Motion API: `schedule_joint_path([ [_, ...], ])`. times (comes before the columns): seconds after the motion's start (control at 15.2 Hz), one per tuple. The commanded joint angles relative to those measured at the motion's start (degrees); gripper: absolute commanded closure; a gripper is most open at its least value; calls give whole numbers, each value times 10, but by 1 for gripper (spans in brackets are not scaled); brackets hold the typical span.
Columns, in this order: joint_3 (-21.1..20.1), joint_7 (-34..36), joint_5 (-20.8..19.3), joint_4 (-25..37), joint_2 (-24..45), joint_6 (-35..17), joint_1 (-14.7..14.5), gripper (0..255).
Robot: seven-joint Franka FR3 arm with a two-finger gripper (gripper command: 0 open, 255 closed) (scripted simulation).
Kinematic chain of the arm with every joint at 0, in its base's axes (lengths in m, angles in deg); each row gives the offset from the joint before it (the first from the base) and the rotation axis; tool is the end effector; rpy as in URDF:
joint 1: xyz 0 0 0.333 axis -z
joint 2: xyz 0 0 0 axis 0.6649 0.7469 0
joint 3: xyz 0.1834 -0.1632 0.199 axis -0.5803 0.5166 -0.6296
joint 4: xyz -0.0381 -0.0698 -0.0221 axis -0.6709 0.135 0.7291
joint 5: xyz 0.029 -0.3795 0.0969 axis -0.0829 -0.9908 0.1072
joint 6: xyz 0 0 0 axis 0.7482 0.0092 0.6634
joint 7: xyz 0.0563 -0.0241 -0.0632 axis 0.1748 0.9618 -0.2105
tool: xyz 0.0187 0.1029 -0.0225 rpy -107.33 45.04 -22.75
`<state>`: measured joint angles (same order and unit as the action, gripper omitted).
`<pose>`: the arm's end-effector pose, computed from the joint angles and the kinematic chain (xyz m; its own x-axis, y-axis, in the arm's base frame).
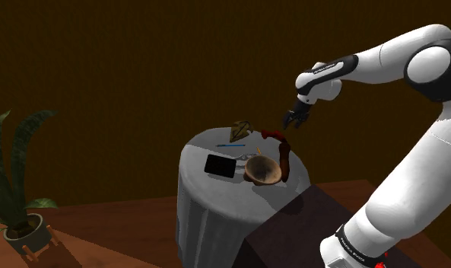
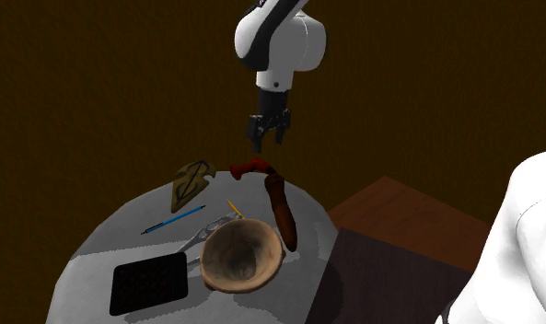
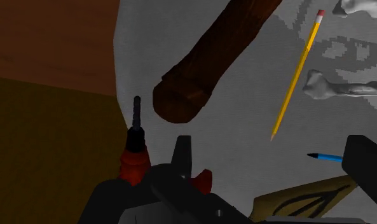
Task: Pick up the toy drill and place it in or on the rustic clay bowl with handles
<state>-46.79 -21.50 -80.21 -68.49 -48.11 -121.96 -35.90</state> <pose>0.4731 -0.2546 0.3619 0.9765 -0.2093 0.0507 -0.2045 -0.9750 -0.0869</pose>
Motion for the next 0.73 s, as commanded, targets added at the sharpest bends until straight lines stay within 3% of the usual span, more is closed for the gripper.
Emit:
schedule_joint_path([
  [0.0, 4, -27, 24, 33, 50, -11, 9, 0],
  [0.66, -15, -116, 109, 224, 273, -25, 85, 0],
])
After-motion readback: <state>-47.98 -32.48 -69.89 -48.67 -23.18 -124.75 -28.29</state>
